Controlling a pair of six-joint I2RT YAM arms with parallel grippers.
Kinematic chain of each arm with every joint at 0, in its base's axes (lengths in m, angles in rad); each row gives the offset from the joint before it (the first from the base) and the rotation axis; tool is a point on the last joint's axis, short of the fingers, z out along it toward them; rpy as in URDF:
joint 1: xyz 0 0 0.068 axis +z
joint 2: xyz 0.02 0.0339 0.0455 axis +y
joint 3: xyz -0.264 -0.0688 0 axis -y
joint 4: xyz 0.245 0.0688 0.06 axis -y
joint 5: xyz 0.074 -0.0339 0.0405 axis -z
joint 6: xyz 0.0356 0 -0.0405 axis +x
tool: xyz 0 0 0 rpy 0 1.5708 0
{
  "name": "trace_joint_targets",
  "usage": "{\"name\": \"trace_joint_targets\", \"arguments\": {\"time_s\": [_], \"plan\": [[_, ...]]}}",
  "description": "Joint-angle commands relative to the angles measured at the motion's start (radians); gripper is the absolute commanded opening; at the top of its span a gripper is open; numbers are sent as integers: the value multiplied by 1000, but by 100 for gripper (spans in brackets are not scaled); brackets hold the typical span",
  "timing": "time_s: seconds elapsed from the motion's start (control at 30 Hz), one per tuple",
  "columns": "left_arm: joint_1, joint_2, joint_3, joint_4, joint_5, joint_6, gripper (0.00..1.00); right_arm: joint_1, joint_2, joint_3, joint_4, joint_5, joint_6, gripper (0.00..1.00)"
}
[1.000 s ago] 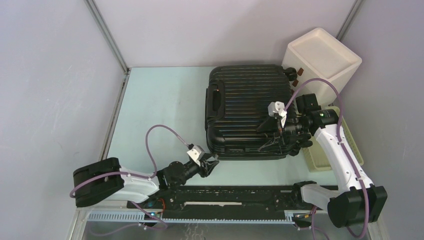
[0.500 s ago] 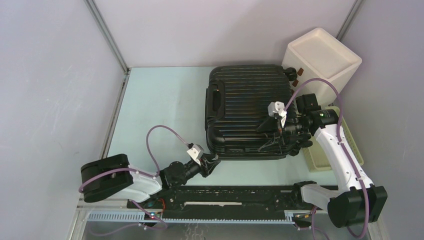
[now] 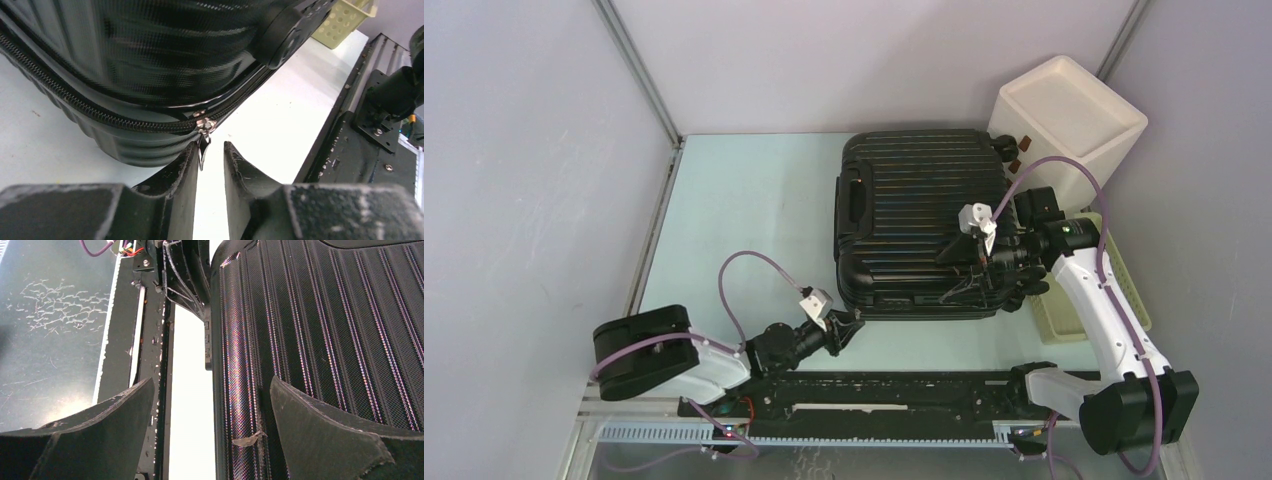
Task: Open, take out, and arrange the luggage
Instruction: Grab the zipper of the luggage.
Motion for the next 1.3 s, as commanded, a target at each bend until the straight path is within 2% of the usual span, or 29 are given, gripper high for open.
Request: {"name": "trace_joint_targets", "arguments": {"time_s": [0.0, 0.2, 0.33, 0.67, 0.77, 0.9, 0.97, 1.27], "plan": [[-1, 35, -20, 46, -50, -32, 30, 9, 25, -10, -37, 92, 5, 95], [-4, 87, -20, 92, -92, -51, 29, 11, 27, -9, -35, 95, 5, 95], [-4, 100, -21, 148, -77, -43, 30, 11, 30, -9, -36, 98, 6, 95], [-23, 102, -20, 159, -36, -25, 29, 14, 34, -9, -37, 101, 6, 95], [-24, 105, -20, 161, -35, -25, 25, 17, 35, -9, -37, 104, 6, 95], [-24, 111, -20, 162, -39, -26, 6, 18, 36, -9, -37, 109, 6, 95], [-24, 115, -19, 161, -52, -27, 1, 19, 36, -10, -38, 109, 6, 95], [-25, 81, -54, 116, -204, -56, 0, 18, 36, -9, -38, 109, 4, 95]]}}
